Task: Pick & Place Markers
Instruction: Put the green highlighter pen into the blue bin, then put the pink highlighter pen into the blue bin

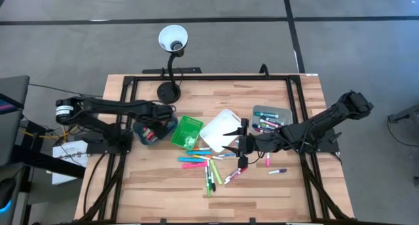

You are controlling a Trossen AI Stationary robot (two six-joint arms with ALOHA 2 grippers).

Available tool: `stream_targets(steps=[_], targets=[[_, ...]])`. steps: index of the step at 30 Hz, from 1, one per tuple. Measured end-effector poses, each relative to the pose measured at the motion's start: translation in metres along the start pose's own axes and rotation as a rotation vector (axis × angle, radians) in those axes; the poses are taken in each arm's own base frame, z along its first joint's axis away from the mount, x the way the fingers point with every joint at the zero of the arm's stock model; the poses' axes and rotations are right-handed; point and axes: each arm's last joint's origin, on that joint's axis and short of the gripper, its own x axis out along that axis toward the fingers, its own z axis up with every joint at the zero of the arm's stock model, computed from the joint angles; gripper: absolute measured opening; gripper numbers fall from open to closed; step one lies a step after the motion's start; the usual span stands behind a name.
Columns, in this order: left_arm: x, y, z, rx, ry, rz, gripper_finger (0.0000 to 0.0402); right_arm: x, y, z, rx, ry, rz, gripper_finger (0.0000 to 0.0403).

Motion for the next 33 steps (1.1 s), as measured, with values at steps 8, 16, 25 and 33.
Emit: stream_targets(steps=[8, 16, 25, 33], targets=[[0.000, -0.006, 0.008, 0.015, -0.046, -0.028, 0.0157, 0.000, 0.000, 0.002, 0.010, -0.022, -0.001, 0.0203], [-0.061, -0.004, 0.004, -0.049, -0.304, -0.235, 0.0148, 0.007, -0.007, 0.001, 0.114, -0.044, 0.135, 0.0208], [-0.130, -0.038, -0.030, 0.229, -0.758, -0.803, 0.0114, 0.047, -0.005, -0.029, 0.118, 0.095, 0.139, 0.0209], [-0.092, -0.109, -0.073, 0.529, -0.832, -0.710, 0.0125, 0.067, -0.001, -0.032, 0.163, 0.154, 0.173, 0.0204]])
